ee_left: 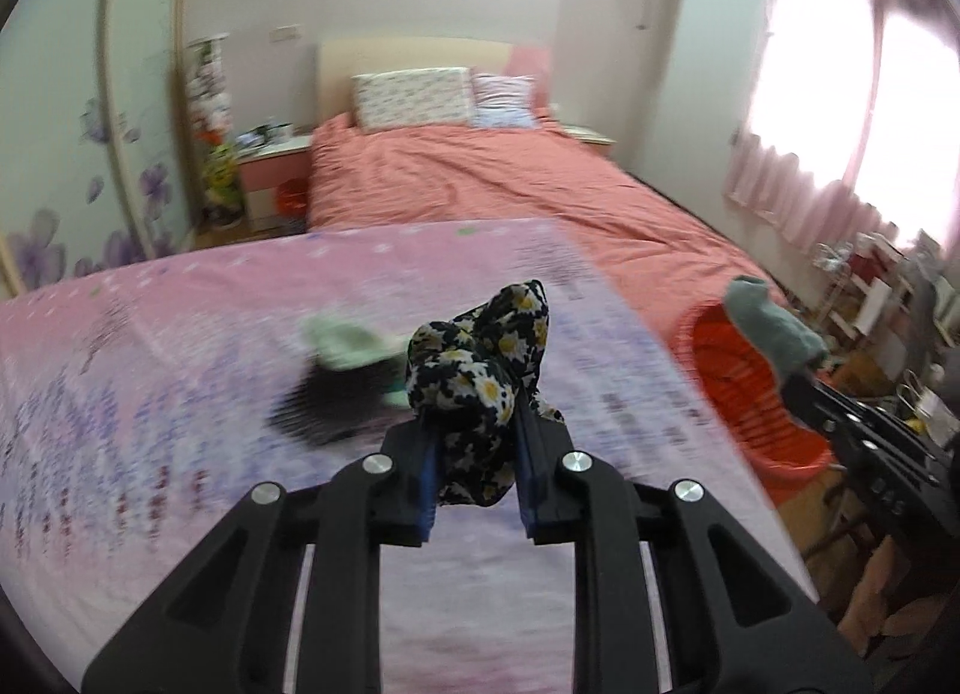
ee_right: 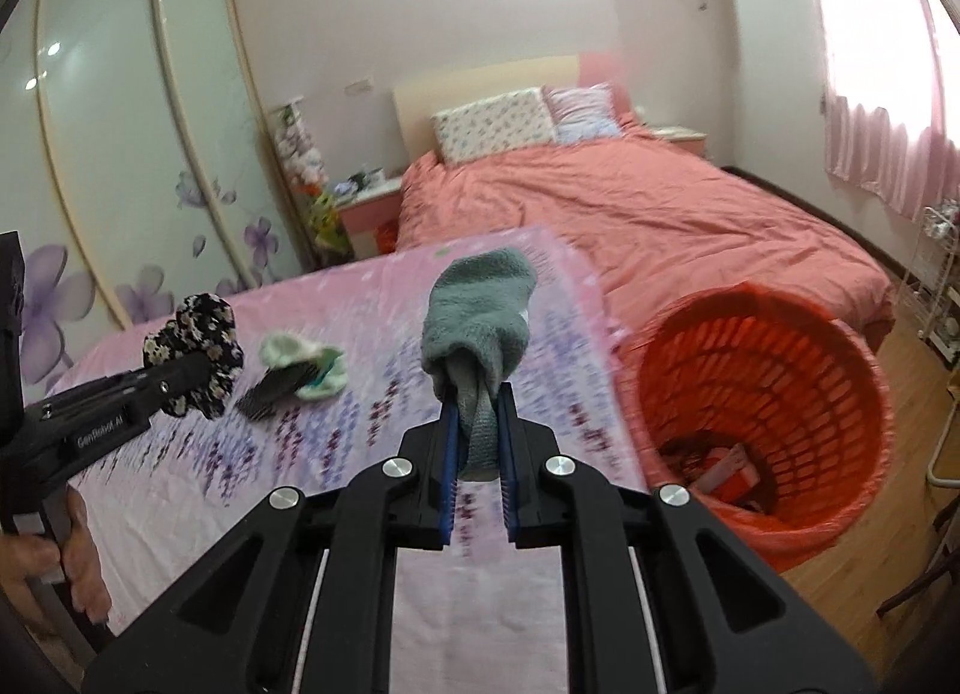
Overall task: Collect trash
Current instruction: 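Carry daisy cloth and grey sock over the orange basket and open both grippers, then grasp the black mesh pad with the left gripper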
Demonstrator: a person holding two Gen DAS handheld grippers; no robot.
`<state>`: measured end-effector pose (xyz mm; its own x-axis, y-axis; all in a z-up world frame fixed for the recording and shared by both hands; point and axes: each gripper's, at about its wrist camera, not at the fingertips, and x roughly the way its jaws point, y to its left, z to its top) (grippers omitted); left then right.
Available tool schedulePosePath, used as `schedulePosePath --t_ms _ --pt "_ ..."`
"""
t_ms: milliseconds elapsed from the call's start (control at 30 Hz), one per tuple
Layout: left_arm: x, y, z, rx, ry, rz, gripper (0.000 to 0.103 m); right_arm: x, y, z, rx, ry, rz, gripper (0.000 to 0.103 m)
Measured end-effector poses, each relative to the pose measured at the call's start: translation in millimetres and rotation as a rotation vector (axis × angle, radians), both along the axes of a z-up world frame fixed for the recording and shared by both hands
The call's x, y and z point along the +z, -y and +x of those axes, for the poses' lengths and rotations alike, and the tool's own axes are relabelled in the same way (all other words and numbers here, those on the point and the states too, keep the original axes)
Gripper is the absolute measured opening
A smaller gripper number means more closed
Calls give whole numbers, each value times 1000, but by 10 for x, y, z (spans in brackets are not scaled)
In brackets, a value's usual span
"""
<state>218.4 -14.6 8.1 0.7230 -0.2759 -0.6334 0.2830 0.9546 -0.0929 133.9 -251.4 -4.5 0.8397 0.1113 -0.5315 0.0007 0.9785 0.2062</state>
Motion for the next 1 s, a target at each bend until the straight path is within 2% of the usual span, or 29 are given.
schedulePosePath --t_ms 367,600,667,733,767,833,867,900,967,1000 --pt "-1 1311 -16 -266 1 -24 22 49 983 -69 -206 41 74 12" --pt "-144 1969 177 -367 -32 -35 23 -89 1462 77 -289 28 129 12" --pt "-200 2152 246 -386 -44 -38 26 -129 1506 123 -297 24 135 12" --pt "-254 2262 313 -385 -50 -31 34 -177 1557 178 -302 15 143 13" --pt "-299 2305 344 -382 -56 -27 37 -210 1581 208 -303 9 151 17" --pt "-395 2364 427 -380 -77 -19 50 -262 1611 221 -312 -1 157 20" --pt "-448 2378 457 -373 -86 -11 52 -302 1637 245 -314 -9 159 31" --pt "-490 2393 492 -369 -94 -6 53 -327 1642 249 -318 -15 158 48" --pt "-585 2376 569 -355 -113 8 54 -396 1642 258 -331 -25 147 59" --pt "-615 2356 587 -346 -116 16 54 -418 1637 254 -332 -31 141 60"
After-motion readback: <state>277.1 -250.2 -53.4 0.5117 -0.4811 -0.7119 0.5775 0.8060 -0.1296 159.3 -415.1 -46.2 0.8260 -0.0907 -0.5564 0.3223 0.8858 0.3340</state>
